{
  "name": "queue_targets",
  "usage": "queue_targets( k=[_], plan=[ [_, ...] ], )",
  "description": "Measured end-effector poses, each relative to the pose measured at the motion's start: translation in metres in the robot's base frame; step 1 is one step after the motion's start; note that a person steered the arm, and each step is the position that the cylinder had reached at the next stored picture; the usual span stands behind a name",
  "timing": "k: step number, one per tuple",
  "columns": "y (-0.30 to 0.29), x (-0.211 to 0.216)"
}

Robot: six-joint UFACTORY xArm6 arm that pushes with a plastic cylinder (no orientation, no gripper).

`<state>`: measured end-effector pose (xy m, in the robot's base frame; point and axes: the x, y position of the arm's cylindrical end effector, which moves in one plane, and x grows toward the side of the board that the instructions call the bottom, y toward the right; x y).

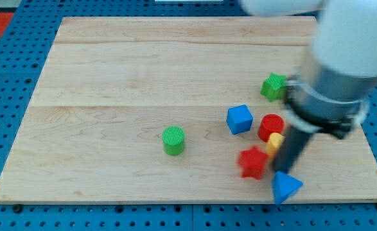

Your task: Push the blue triangle to the bottom of the green circle

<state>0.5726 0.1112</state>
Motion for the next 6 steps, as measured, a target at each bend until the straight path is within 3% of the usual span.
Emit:
queue_targets(
  k=[1, 3, 4, 5, 6],
  plan=[
    [-0.015, 0.007],
    [0.090, -0.006],
    [0.120, 0.043],
    [0.118, 0.045],
    [0.067, 0.045]
  ],
)
